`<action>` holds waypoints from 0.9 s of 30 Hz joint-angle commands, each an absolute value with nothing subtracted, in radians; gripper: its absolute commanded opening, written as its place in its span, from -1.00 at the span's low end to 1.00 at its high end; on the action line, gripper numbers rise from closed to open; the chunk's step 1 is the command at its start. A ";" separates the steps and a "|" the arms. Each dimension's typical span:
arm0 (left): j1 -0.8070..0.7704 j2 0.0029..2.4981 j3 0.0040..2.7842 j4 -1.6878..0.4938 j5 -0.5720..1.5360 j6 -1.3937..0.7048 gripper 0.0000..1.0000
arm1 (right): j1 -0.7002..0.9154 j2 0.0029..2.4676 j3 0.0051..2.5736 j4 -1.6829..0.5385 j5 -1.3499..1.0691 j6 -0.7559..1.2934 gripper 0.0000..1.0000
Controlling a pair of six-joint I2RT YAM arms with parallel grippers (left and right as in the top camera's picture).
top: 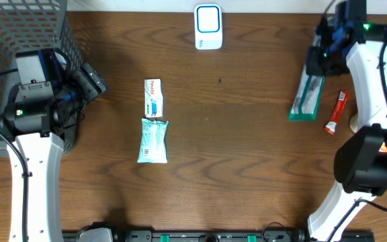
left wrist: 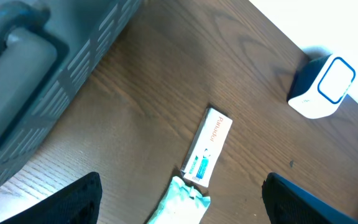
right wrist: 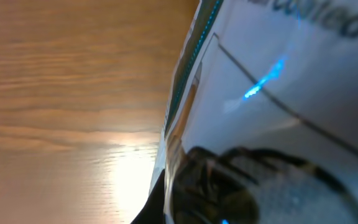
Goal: Scan the item barcode
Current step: 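Carry the gloves pack to the right edge and release it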
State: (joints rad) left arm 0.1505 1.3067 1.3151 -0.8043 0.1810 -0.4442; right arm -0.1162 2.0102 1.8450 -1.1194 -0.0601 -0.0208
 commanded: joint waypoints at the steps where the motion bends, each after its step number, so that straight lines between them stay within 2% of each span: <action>1: 0.159 1.304 1.326 -0.806 0.165 -0.438 0.67 | -0.165 2.015 1.761 -1.058 -0.102 0.002 -0.90; 3: 0.159 1.304 1.326 -0.806 0.165 -0.438 0.67 | -0.188 2.015 1.724 -1.025 -0.092 0.003 -0.59; 4: 0.159 1.304 1.326 -0.806 0.165 -0.438 0.68 | -0.196 2.015 1.709 -1.010 -0.083 0.003 -0.35; 5: 0.159 1.304 1.326 -0.806 0.165 -0.438 0.67 | -0.201 2.015 1.694 -0.999 -0.079 0.003 -0.08; 6: 0.159 1.304 1.326 -0.806 0.165 -0.438 0.68 | -0.206 2.015 1.679 -0.987 -0.079 0.003 0.45; 8: 0.159 1.304 1.326 -0.806 0.165 -0.438 0.67 | -0.210 2.015 1.658 -0.968 -0.079 0.003 0.95; 17: 0.159 1.304 1.326 -0.806 0.165 -0.438 0.68 | -0.210 2.014 1.648 -0.957 -0.080 -0.006 0.99; 23: 0.159 1.304 1.326 -0.806 0.165 -0.438 0.67 | -0.210 2.014 1.747 -1.111 0.027 0.011 0.98; 27: 0.159 1.304 1.326 -0.806 0.165 -0.439 0.67 | -0.203 2.014 1.881 -1.251 -0.096 0.030 0.99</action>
State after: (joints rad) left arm 0.1505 1.3067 1.3151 -0.8043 0.1810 -0.4442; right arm -0.2119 2.0178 1.7882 -1.2140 -0.0216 0.0010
